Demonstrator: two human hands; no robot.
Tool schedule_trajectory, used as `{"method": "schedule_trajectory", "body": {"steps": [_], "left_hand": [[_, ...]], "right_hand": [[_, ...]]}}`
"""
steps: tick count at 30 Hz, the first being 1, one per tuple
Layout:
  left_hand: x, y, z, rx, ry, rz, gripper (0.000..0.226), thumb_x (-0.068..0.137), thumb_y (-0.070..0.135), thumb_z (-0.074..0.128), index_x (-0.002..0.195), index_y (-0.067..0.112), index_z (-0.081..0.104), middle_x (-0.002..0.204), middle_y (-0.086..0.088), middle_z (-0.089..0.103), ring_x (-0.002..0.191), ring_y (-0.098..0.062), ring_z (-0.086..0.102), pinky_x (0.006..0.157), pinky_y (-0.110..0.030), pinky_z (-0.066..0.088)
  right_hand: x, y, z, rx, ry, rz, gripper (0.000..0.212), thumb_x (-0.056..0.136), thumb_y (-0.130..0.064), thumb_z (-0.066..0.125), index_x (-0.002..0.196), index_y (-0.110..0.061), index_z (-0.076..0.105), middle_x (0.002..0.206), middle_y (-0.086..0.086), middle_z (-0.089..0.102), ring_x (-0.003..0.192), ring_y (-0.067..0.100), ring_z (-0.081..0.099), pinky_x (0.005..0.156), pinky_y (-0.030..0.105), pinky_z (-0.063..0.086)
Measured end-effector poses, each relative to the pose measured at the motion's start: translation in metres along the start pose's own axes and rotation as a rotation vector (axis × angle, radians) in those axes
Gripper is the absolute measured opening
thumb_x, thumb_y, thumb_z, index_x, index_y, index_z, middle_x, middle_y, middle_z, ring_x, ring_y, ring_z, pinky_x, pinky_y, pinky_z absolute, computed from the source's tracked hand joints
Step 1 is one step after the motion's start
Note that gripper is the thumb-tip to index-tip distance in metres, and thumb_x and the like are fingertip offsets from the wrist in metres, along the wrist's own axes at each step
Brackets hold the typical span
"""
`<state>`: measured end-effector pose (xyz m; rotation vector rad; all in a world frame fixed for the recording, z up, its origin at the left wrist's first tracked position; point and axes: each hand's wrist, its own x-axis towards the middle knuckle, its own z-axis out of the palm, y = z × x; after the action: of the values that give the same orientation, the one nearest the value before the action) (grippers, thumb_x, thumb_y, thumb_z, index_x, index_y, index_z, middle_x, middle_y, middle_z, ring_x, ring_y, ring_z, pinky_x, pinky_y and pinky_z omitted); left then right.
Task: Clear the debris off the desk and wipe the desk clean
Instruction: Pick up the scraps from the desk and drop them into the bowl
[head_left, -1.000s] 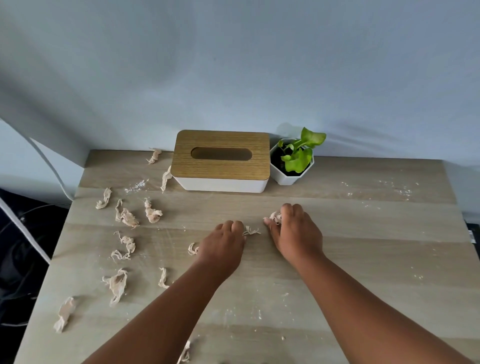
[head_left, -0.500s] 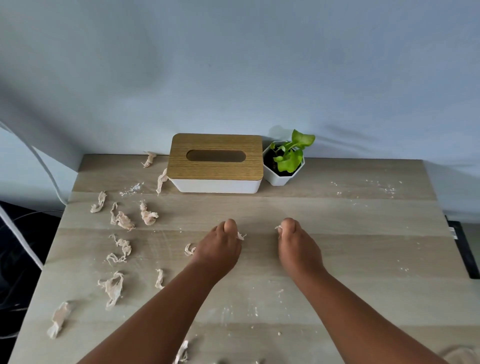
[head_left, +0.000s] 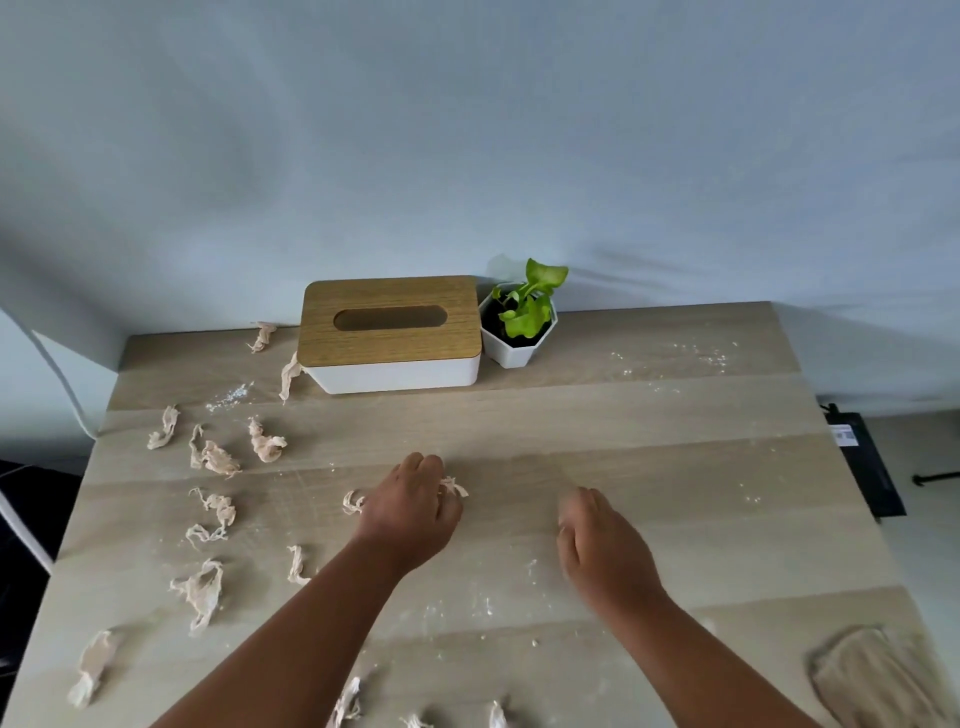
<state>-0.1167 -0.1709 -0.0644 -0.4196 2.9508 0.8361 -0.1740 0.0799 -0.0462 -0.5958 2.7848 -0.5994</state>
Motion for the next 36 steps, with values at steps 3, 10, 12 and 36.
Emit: {"method": "schedule_trajectory", "body": {"steps": [3, 10, 12, 36], "left_hand": [[-0.006, 0.002, 0.003, 0.014, -0.003, 0.008, 0.038, 0.090, 0.049, 0.063, 0.102, 0.013, 0.060, 0.092, -0.003, 0.059, 0.082, -0.024, 0.060, 0.068, -0.036, 0.050], [-0.016, 0.008, 0.009, 0.042, 0.012, 0.017, 0.052, 0.084, 0.035, 0.080, 0.113, -0.003, 0.061, 0.099, -0.018, 0.063, 0.088, -0.043, 0.065, 0.070, -0.046, 0.055], [-0.014, 0.012, 0.009, 0.024, 0.042, -0.001, 0.049, 0.082, 0.034, 0.082, 0.109, -0.001, 0.061, 0.099, -0.016, 0.063, 0.089, -0.041, 0.065, 0.070, -0.045, 0.056], [-0.124, 0.047, 0.015, 0.003, -0.019, -0.060, 0.020, 0.090, -0.001, 0.050, 0.107, 0.004, 0.061, 0.100, -0.014, 0.060, 0.093, -0.032, 0.059, 0.085, -0.041, 0.050]], "right_hand": [[-0.017, 0.009, 0.001, -0.006, 0.014, 0.025, 0.011, 0.098, -0.019, 0.060, 0.092, -0.010, 0.058, 0.087, 0.007, 0.059, 0.069, 0.031, 0.061, 0.058, 0.037, 0.044], [-0.049, 0.023, -0.003, -0.001, 0.004, 0.028, 0.026, 0.100, -0.029, 0.062, 0.080, -0.015, 0.053, 0.074, 0.001, 0.058, 0.065, 0.027, 0.059, 0.057, 0.033, 0.036], [-0.057, 0.026, -0.005, 0.006, -0.030, 0.023, 0.028, 0.102, -0.032, 0.059, 0.081, -0.014, 0.055, 0.075, 0.001, 0.059, 0.068, 0.027, 0.059, 0.060, 0.035, 0.038], [-0.166, 0.066, 0.009, 0.070, -0.221, -0.052, 0.007, 0.102, -0.020, 0.047, 0.100, -0.027, 0.050, 0.091, -0.012, 0.055, 0.081, 0.007, 0.054, 0.074, 0.028, 0.043]]}}
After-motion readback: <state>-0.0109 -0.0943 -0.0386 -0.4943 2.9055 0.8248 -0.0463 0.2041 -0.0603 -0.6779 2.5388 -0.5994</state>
